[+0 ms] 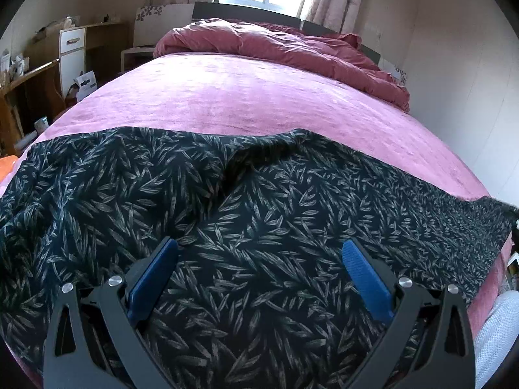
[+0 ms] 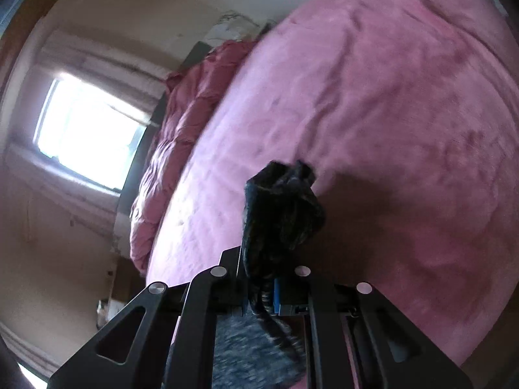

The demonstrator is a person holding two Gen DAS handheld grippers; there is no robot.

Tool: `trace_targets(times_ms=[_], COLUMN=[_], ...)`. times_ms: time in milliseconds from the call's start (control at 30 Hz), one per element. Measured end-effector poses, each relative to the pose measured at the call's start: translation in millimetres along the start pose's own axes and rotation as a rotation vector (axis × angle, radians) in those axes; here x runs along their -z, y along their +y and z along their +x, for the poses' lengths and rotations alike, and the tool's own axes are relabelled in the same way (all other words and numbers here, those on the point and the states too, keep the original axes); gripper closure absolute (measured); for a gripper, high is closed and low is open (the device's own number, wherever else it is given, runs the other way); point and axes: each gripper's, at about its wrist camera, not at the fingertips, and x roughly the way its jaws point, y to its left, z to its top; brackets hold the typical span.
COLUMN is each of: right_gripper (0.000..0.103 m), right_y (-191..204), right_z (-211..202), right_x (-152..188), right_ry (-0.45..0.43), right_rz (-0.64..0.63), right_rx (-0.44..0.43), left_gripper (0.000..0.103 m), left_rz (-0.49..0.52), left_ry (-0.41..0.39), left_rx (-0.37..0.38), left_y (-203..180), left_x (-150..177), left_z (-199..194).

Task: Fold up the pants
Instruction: 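Grasp the trouser leg end with the right gripper and lift it, then fold the held leg end over the trousers and open the right gripper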

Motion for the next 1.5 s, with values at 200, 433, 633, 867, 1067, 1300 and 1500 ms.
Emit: trace_targets(times_ms=[200,433,633,867,1067,1300,1500], right_gripper=[0.094,0.094,0.094,0.094,0.094,0.066,0.050], right_y=[73,150,197,217,213,185,160], right_z=[-6,9,40,74,89,99,55], right_x=[30,84,155,246,310,322,263], right_ry=[-0.004,0.069,0.191,0.349,0.465,0.624,0.500], right_rz=[-0.178,-0.341,-0.468,-0.657,-0.909,-0.890,-0.680], right_rx=[-0.057,-0.178,-0.262,-0.303,-0.256,-0.200,-0.266], left_gripper=[0.002,0.002,0.002,0.002,0.002,0.002,0.002], left_rz=[-0.009,-0.007,0.002,-0.006,-0.011,-0.042,-0.127], left_ry=[-0.007,-0.004,0.011,0.011,0.009,-0.005,0.034], left_rx=[0.014,0.012,-0.005,0.003,0.008,-0.001,0.186], left_y=[4,8,5,3,5,5,-14], left_x=[2,2,0,-2,-2,-4,-17], left_z=[-1,-3,-1,1,2,-3,-1])
